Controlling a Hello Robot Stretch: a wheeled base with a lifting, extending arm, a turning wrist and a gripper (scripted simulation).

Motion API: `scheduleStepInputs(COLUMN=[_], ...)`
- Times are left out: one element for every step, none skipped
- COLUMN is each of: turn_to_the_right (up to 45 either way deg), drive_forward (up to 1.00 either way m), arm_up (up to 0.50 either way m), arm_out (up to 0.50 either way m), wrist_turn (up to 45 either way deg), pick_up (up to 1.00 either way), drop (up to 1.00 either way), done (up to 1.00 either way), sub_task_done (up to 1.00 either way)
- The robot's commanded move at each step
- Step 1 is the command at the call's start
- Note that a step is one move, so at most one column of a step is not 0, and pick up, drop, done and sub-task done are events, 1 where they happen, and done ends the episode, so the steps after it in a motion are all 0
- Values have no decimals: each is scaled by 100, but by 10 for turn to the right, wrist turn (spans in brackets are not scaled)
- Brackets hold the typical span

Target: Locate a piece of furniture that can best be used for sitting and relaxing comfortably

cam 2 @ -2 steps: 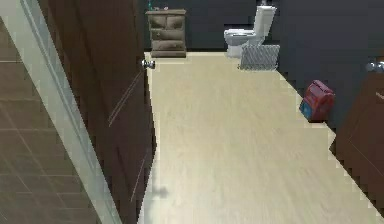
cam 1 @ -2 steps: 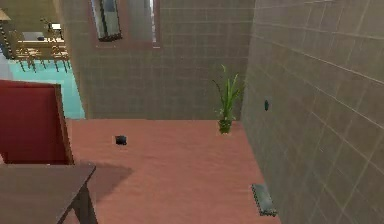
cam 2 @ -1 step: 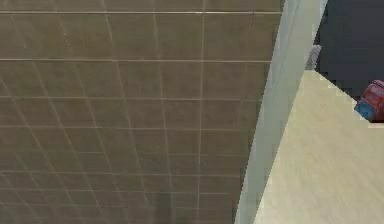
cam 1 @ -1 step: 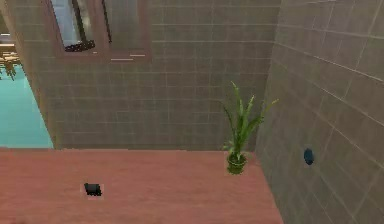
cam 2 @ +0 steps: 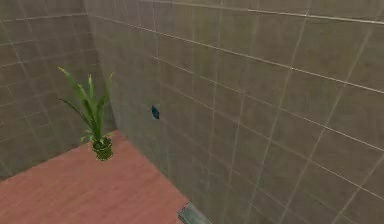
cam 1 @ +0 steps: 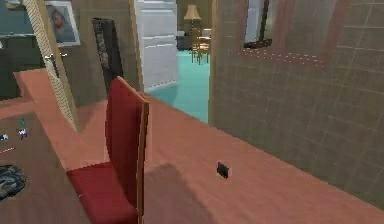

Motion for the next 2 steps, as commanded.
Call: scheduleStepInputs(turn_to_the_right=[-330, 0], drive_forward=[0, 0], arm_up=[0, 0], arm_out=[0, 0], wrist_turn=[0, 0], pick_up=[0, 0], drop=[0, 0], done=[0, 100], sub_task_done=[0, 0])
